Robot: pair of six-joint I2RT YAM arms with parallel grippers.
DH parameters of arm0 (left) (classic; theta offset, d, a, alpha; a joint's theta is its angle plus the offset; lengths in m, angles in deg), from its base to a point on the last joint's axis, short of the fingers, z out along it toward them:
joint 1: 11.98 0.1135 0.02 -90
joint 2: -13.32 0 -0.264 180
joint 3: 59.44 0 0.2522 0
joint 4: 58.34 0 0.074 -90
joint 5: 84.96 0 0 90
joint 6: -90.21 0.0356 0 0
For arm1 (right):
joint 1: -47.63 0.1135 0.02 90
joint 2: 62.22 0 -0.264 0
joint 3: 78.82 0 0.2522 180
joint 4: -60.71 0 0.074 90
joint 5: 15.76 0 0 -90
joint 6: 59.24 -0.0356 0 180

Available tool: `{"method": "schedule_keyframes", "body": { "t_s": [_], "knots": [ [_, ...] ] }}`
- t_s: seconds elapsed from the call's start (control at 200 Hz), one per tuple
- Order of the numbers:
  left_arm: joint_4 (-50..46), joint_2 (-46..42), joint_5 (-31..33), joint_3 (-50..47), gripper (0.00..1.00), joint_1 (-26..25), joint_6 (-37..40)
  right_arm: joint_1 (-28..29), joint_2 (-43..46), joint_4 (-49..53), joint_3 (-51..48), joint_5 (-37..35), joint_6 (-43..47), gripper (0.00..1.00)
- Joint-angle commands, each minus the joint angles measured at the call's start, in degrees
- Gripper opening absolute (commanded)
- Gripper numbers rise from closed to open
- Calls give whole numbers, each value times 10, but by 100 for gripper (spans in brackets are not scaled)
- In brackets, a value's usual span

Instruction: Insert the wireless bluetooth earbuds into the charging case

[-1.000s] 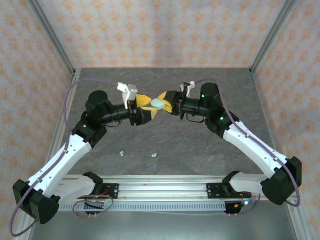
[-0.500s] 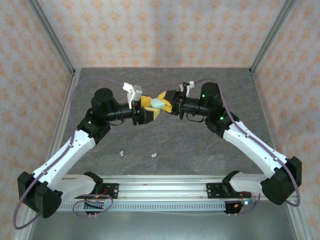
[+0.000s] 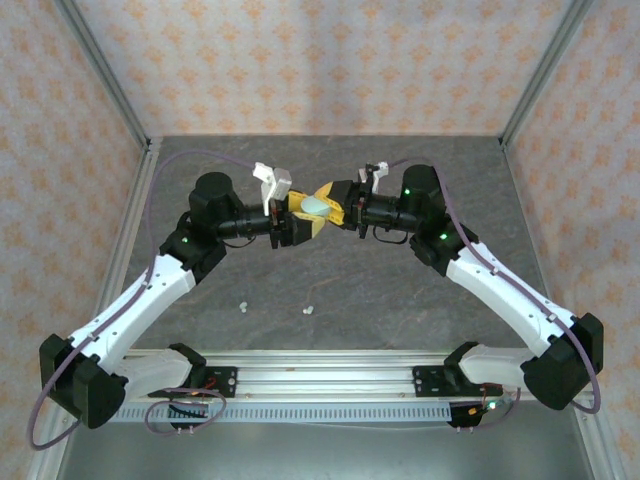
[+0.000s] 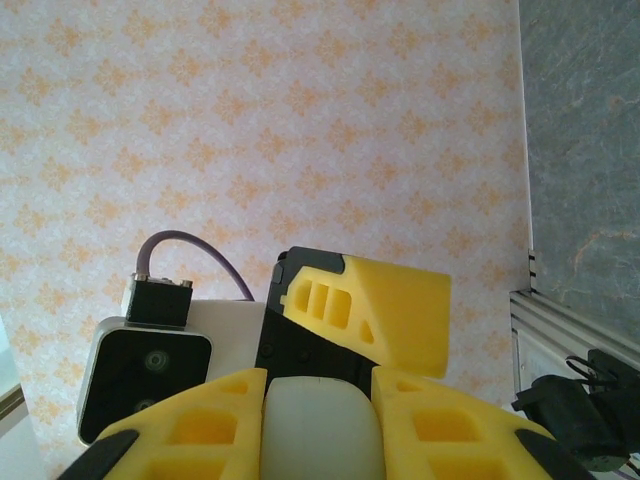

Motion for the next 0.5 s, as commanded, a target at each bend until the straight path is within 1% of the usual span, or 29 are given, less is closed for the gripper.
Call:
{"method": "schedule_keyframes", "body": {
  "t_s": [0.0,0.12,0.3,0.495],
  "knots": [
    [29,1,-11,22,56,-6,3,1,12,-34,11,15,-18,10],
    [37,1,-11,22,56,-7,-3,1,14,-36,9,15,-19,10],
    [40,-4,-4,23,59,-8,-6,1,13,-40,2,15,-21,10],
    [22,-9,9,24,59,-8,7,1,14,-41,-3,17,-23,10]
  ]
}}
